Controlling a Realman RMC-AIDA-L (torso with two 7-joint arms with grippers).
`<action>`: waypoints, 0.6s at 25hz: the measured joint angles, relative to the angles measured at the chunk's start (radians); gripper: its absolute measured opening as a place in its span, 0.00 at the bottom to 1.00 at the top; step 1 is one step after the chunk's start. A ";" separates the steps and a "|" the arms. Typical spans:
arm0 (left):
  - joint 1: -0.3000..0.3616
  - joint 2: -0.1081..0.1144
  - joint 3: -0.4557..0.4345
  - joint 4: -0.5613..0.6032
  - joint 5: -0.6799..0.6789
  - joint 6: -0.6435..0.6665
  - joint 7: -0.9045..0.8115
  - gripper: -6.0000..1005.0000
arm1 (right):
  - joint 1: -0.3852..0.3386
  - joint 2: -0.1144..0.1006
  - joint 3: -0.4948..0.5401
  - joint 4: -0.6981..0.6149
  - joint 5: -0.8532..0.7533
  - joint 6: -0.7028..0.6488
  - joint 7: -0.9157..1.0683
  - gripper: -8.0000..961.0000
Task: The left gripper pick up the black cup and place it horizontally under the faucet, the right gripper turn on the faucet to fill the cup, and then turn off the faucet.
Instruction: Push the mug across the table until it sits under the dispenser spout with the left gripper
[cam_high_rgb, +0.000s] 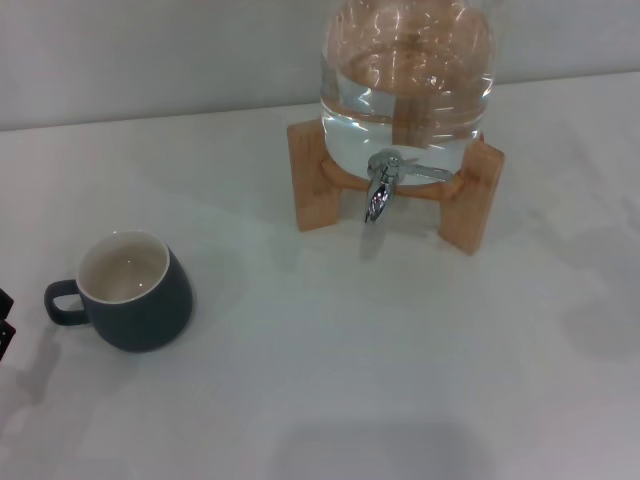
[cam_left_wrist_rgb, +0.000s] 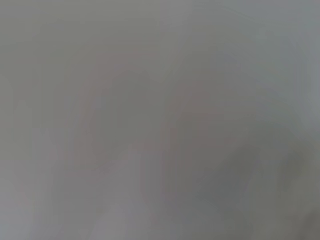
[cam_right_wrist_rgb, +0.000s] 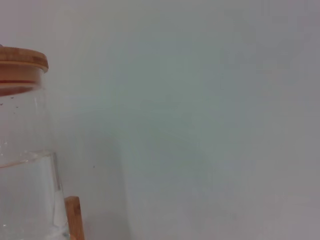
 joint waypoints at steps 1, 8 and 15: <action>0.000 0.000 0.000 -0.004 0.000 0.007 0.000 0.68 | 0.000 0.000 0.000 0.000 0.000 0.000 0.000 0.89; -0.010 0.000 0.003 -0.020 0.000 0.068 0.000 0.68 | 0.000 0.000 0.000 0.000 0.000 -0.001 0.000 0.89; -0.027 0.001 0.006 -0.040 0.007 0.135 0.000 0.68 | 0.002 0.000 0.000 0.000 0.000 -0.001 0.000 0.89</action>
